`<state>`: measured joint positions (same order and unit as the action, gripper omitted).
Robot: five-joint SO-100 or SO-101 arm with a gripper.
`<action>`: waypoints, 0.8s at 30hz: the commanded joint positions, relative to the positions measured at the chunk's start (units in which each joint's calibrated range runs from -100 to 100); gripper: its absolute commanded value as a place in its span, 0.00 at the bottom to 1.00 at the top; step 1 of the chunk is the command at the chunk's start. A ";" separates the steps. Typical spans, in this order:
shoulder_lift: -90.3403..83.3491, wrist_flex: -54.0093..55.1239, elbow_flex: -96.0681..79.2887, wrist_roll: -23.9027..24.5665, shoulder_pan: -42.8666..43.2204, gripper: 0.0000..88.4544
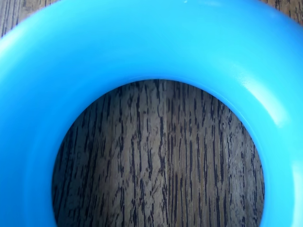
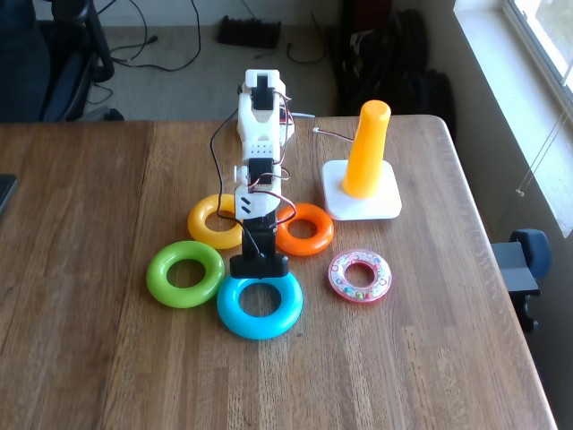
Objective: Pick and place the blue ring
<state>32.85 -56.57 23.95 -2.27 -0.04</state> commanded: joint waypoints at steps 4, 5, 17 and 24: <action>-0.16 -0.24 -4.19 0.05 0.29 0.03; 0.76 -0.24 -4.19 0.39 0.15 0.03; 3.51 -1.05 -0.61 5.37 0.37 0.03; 3.51 -1.21 5.47 5.47 0.37 0.03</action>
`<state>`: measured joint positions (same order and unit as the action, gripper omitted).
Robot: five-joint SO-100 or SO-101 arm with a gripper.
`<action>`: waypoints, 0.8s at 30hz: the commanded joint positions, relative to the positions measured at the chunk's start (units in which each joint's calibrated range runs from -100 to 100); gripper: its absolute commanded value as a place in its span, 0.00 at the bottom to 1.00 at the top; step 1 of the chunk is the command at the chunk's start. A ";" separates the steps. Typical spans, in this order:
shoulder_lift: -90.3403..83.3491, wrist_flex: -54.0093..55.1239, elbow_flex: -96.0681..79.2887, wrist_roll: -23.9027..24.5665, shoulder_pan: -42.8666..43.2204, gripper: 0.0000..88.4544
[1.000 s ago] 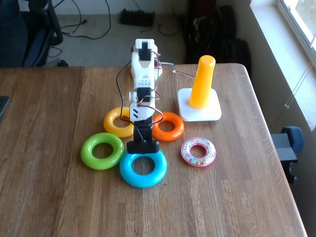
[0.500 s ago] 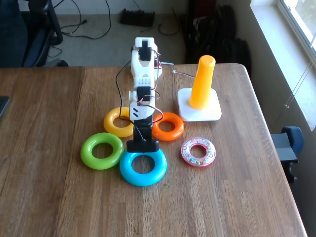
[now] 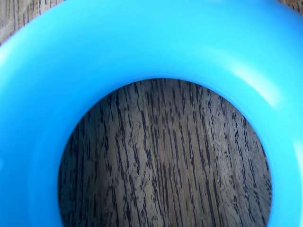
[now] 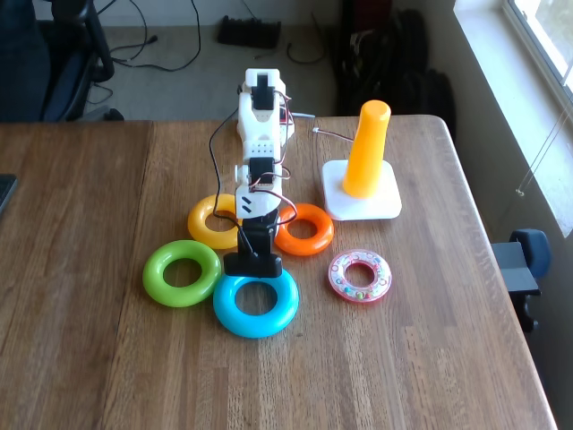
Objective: Pick and place the blue ring
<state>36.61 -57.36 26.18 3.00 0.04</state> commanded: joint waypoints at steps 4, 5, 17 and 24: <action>-0.25 -0.42 6.47 -0.05 0.29 0.03; -0.25 -0.42 7.36 -0.10 0.29 0.03; -2.58 -10.38 21.49 0.10 2.32 0.03; -3.25 -16.46 29.63 -0.10 3.91 0.03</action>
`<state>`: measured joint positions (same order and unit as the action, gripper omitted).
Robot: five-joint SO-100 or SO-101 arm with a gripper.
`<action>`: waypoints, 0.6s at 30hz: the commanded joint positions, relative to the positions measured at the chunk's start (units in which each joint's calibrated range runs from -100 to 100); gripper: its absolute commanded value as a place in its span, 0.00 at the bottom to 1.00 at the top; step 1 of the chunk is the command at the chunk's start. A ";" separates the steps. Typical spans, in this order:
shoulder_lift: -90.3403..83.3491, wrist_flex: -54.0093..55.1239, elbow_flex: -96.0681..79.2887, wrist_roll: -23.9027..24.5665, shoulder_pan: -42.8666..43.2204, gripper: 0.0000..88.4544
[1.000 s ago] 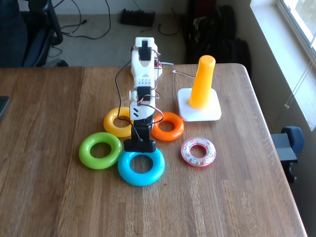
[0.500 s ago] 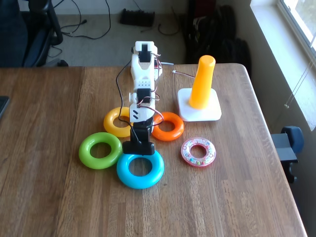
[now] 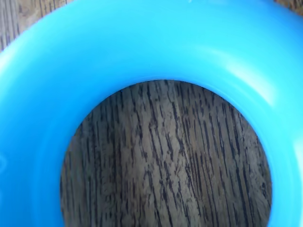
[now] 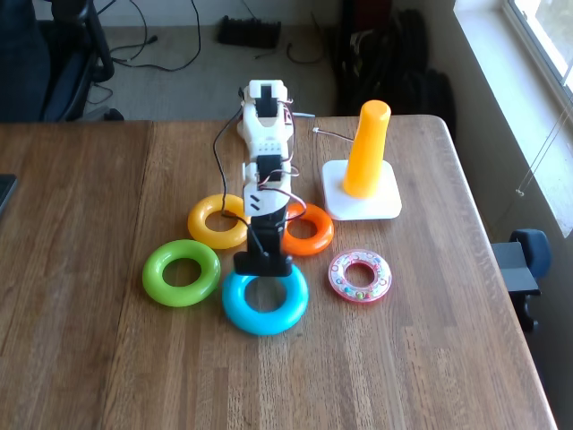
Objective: Pick and place the blue ring
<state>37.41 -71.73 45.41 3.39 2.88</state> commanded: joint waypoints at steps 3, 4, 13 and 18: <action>-4.05 -4.04 13.98 -0.49 1.15 0.03; -4.05 -4.52 15.14 -0.44 1.15 0.03; -4.13 -11.09 26.95 -0.29 1.22 0.03; -5.30 -17.24 36.43 -0.49 3.32 0.03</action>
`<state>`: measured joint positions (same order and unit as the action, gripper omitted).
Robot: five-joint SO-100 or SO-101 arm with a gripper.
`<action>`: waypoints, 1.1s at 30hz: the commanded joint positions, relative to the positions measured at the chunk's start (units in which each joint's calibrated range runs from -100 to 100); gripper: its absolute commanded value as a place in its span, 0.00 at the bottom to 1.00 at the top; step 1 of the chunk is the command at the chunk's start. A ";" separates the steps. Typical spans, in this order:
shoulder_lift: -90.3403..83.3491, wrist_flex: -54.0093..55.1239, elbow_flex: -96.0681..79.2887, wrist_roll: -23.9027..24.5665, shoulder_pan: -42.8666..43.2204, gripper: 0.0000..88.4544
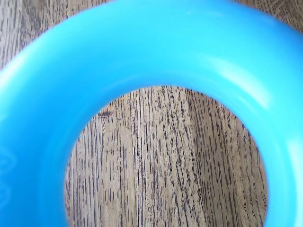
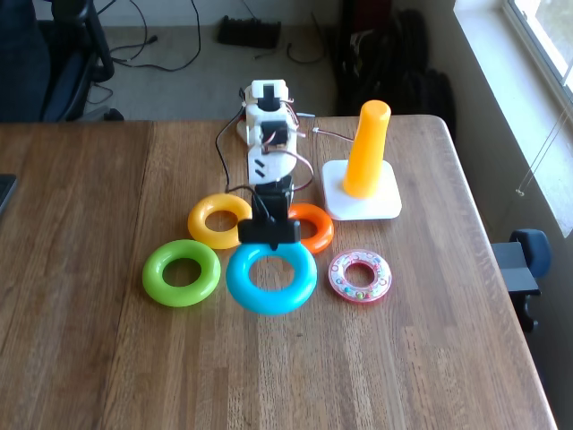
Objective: Pick and place the blue ring
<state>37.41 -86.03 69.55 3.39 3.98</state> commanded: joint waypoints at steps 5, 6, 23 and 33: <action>-8.47 -8.79 21.42 -0.54 4.54 0.03; -9.05 -9.68 22.85 -0.44 5.04 0.03; -24.23 -13.97 27.95 -0.15 12.29 0.03; -29.24 -13.97 27.86 -0.10 17.87 0.03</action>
<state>15.43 -98.17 92.52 3.39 20.22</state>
